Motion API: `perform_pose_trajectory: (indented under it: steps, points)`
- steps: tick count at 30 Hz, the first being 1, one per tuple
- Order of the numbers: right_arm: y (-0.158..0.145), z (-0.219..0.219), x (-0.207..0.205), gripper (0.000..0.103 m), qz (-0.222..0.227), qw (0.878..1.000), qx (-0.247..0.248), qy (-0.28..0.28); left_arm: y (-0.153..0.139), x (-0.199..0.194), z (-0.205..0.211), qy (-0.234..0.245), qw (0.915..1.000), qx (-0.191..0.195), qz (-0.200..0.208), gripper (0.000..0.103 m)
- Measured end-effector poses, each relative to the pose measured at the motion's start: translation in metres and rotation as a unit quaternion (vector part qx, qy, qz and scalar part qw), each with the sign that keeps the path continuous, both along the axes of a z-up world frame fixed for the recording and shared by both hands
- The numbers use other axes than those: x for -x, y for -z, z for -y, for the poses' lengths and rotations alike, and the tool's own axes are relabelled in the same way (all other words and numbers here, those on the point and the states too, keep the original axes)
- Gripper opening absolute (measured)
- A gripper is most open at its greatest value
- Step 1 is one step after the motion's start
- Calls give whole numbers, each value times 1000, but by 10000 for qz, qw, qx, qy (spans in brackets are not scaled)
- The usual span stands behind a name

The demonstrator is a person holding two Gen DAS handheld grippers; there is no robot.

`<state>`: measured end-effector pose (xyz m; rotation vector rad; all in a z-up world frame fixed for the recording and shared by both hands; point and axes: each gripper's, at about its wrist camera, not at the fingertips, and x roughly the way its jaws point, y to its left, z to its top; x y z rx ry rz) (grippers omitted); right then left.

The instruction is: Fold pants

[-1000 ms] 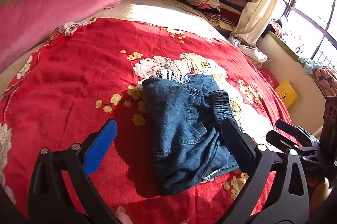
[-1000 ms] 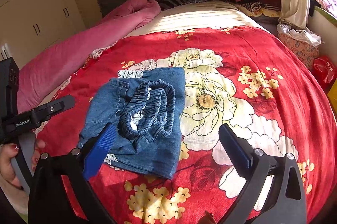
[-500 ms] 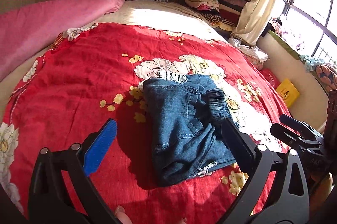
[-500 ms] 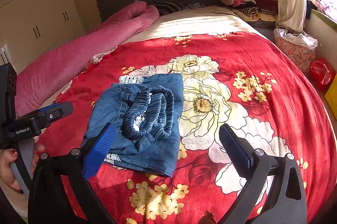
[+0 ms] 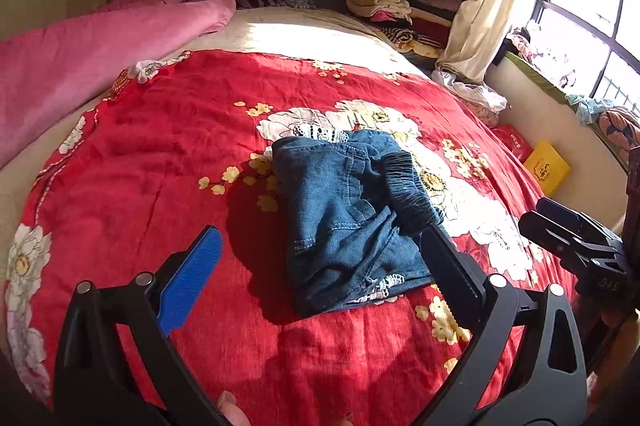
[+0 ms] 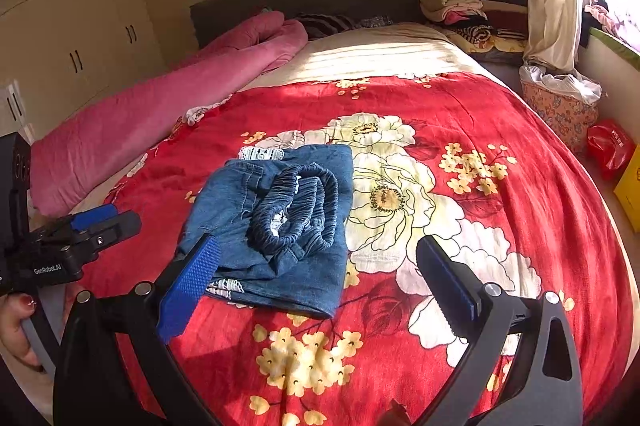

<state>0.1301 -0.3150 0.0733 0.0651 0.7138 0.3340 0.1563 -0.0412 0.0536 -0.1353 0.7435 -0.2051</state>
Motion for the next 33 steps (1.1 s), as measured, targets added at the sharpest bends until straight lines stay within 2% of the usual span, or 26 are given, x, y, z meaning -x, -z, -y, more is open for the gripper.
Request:
perform_pose_trajectory:
  steps: [12, 22, 28, 33]
  points:
    - [6, 1, 36, 98, 76, 9999, 69, 24, 9, 41, 4, 17, 9998, -179, 49, 93]
    - [19, 2, 69, 98, 35, 10000, 14, 50, 29, 77, 6, 33, 9995, -281, -145, 93]
    - [29, 3, 90, 98, 137, 9997, 64, 170, 39, 93, 2, -64, 9995, -160, -253, 93]
    - [36, 5, 99, 98, 124, 9995, 148, 245, 44, 100, 1, -152, 9994, -231, -193, 93]
